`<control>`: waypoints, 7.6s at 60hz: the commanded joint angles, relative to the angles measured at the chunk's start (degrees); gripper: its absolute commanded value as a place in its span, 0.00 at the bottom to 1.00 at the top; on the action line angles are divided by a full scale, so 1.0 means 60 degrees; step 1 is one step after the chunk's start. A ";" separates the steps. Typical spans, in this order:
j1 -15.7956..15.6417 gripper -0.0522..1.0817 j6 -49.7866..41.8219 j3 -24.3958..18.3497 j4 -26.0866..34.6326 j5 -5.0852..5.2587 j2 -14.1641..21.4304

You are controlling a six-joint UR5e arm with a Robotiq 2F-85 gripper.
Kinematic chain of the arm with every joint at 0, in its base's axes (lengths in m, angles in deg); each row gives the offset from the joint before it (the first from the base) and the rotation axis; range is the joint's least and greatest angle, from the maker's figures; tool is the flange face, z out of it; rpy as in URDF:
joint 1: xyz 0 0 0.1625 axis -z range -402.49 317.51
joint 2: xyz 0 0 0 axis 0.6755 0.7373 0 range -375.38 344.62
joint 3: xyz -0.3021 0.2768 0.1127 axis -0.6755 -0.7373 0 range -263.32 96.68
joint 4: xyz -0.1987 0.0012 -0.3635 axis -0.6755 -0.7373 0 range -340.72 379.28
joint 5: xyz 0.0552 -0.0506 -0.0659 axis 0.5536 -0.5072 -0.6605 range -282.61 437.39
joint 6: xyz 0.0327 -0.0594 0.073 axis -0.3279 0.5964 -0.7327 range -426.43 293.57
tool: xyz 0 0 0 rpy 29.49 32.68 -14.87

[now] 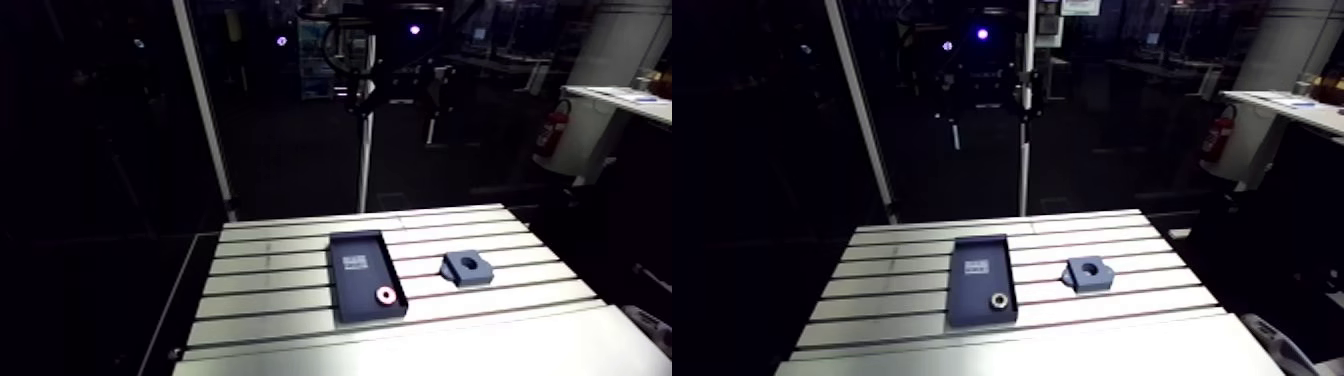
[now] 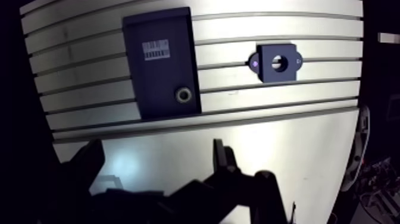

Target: Pick up the bearing and press it into the housing until flush.

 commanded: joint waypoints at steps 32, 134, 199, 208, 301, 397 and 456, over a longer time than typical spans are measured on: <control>0.0015 0.06 0.0588 -0.0281 0.0396 0.0352 0.0295; 0.0015 0.43 0.1170 0.3640 -0.3948 0.0147 0.0015; 0.0234 0.43 0.1245 0.4818 -0.5523 0.0132 -0.0657; 0.0235 0.43 0.1245 0.4891 -0.5634 0.0132 -0.0689; 0.0232 0.43 0.1201 0.5260 -0.6256 0.0117 -0.1199; 0.0220 0.43 0.1187 0.5302 -0.6578 0.0103 -0.1641; 0.0220 0.44 0.1172 0.5321 -0.6593 0.0103 -0.1685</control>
